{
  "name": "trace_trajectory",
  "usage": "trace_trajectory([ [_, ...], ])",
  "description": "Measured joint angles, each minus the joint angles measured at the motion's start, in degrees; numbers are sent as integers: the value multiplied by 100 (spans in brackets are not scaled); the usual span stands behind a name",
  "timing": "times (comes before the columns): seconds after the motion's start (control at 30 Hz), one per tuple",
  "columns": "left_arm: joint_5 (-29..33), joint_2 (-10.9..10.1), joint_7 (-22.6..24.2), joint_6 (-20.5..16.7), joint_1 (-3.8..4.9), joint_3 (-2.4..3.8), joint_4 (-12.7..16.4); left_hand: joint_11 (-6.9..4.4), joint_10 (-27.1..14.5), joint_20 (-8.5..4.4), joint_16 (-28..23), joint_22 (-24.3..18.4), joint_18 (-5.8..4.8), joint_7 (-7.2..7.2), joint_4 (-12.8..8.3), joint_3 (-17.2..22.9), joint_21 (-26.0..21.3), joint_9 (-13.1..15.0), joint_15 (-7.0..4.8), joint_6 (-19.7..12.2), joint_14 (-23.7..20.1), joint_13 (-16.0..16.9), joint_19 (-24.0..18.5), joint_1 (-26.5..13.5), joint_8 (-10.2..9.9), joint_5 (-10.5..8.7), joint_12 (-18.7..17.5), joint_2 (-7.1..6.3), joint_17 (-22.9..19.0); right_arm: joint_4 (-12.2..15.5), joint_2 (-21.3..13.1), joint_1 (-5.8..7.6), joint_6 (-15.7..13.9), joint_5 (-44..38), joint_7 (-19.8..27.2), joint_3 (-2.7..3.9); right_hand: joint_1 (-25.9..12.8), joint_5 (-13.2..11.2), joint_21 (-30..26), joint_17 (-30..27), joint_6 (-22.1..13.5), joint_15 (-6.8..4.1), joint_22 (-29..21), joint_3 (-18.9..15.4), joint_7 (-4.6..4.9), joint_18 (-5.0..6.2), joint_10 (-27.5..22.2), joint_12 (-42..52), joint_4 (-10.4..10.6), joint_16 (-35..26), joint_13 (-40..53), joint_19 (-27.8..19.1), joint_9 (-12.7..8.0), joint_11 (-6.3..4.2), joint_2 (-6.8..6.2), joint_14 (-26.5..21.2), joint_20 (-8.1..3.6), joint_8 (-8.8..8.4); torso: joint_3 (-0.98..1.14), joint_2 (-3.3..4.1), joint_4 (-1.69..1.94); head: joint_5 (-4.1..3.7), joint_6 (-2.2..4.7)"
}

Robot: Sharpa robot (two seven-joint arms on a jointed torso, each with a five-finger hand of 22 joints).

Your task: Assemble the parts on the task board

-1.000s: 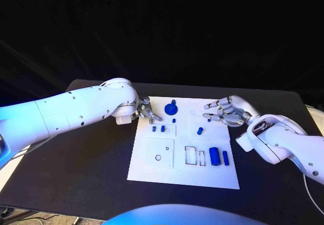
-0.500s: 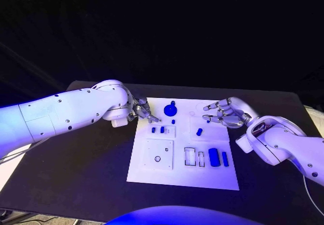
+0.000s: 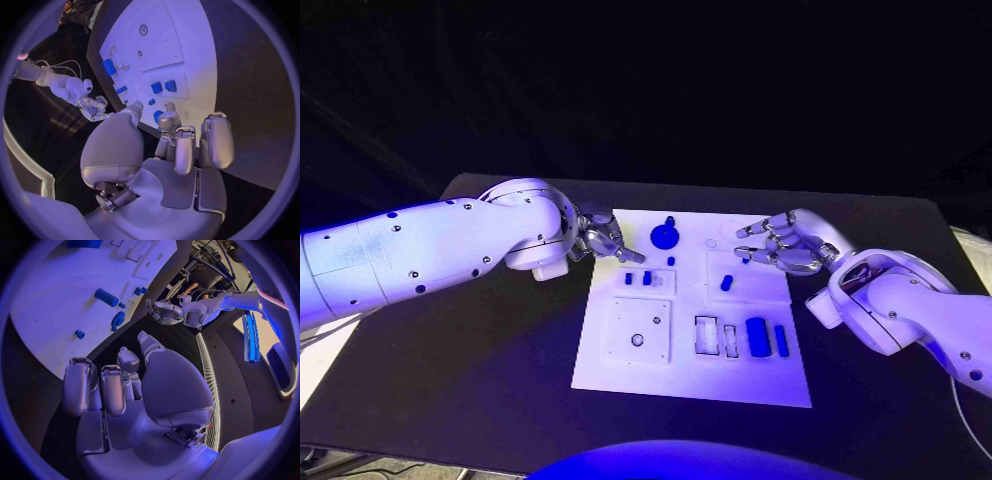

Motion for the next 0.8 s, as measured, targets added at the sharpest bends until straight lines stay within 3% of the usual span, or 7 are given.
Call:
trace_trajectory([
  [0.37,-264,-36,-254,-129,-127,-43,121,-177,193,-96,0,0,1,-256,-10,-433,55,168,-128,477,3,201,12,95,513,0,251,241,2,8,-5,0,0,0,-2,0,0,0,0,0,0,0,0,0,0,0,0,0,0,0,0,0,0,0,0,0,0,0,-9,5,-4,24,9],
  [0.7,-431,98,-418,-211,-181,-46,67,-216,232,-154,0,0,1,-289,-25,-462,86,322,-169,445,1,257,-9,306,719,0,285,431,2,7,1,-7,-1,0,-2,0,0,0,0,-1,0,0,0,0,0,0,0,0,0,0,0,0,0,0,0,0,0,0,-8,10,-7,20,3],
  [0.8,-453,131,-441,-225,-210,-48,61,-218,230,-156,0,0,1,-273,-40,-360,86,356,-169,407,2,243,-10,463,767,0,285,405,2,9,3,-8,-1,0,-2,0,0,0,0,-1,0,0,0,0,0,0,0,0,0,0,0,0,0,0,0,0,0,0,-9,12,-8,19,-1],
])
